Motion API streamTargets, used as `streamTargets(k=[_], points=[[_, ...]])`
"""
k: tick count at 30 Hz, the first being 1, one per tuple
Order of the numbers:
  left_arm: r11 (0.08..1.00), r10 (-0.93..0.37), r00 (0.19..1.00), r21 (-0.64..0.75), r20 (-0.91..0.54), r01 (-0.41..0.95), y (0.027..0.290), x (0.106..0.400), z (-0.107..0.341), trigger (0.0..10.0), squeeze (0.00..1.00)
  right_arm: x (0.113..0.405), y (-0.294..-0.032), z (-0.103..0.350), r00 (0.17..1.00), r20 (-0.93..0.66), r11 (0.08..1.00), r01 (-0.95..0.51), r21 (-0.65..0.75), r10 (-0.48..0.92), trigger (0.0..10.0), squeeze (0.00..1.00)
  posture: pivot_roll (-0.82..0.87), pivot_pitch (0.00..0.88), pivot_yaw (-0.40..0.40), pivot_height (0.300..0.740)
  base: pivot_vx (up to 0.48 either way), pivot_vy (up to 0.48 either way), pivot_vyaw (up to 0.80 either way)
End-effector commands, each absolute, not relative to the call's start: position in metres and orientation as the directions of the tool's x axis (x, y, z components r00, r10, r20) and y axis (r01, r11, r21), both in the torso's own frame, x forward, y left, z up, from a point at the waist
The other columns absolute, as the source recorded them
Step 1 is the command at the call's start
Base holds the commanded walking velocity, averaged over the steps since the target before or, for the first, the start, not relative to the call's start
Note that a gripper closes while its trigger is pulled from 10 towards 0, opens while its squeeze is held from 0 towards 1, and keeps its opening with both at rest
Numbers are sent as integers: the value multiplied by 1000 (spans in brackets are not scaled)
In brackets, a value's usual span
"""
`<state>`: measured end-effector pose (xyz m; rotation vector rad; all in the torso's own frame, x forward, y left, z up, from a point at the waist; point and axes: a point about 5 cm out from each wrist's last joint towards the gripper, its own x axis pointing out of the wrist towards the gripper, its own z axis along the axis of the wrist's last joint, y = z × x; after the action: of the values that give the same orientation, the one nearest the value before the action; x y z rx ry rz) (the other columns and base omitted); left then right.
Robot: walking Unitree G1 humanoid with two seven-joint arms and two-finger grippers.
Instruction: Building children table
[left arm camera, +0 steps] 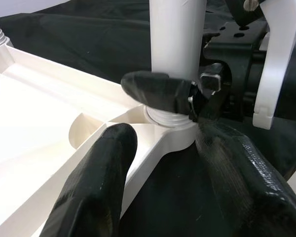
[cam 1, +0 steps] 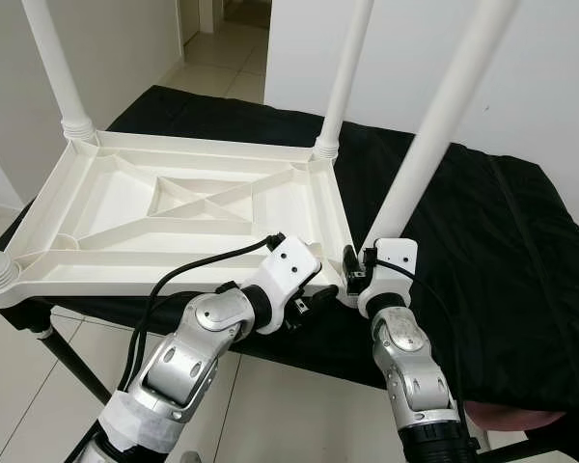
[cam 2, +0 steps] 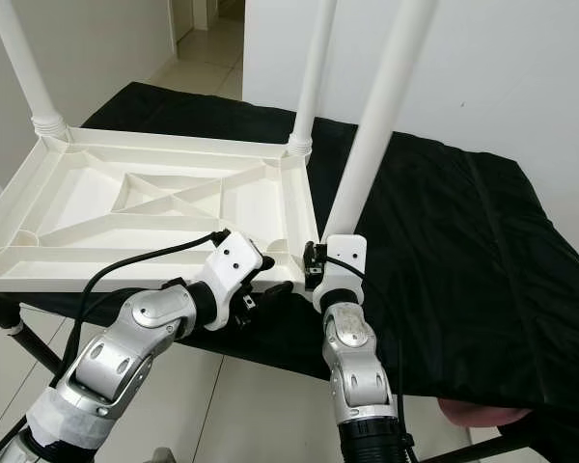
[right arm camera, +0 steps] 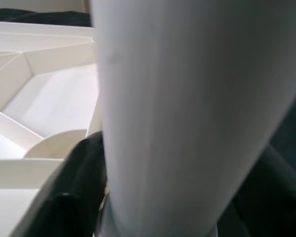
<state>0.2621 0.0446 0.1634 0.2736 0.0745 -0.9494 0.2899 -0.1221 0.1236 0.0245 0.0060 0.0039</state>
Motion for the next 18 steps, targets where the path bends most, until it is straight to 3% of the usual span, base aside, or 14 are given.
streamTargets(k=[1,12,13,18], points=[[542,-799,576,204,-176,815,42,261,165,10000,0,286,-115,118,999,-47,997,-2,76,6,10000,1000,23,0,-85,740,0,0,0],[552,-793,585,207,-168,808,42,263,166,10000,0,295,-128,118,995,-36,995,-87,57,89,10000,1000,30,0,-97,740,0,0,0],[554,-792,588,209,-167,806,42,264,166,10000,0,296,-129,117,991,-31,990,-129,48,131,10000,0,31,0,-98,740,0,0,0],[563,-787,596,211,-156,799,43,266,168,10000,0,300,-131,116,973,-19,973,-230,25,231,10000,0,24,0,-96,740,0,0,0]])
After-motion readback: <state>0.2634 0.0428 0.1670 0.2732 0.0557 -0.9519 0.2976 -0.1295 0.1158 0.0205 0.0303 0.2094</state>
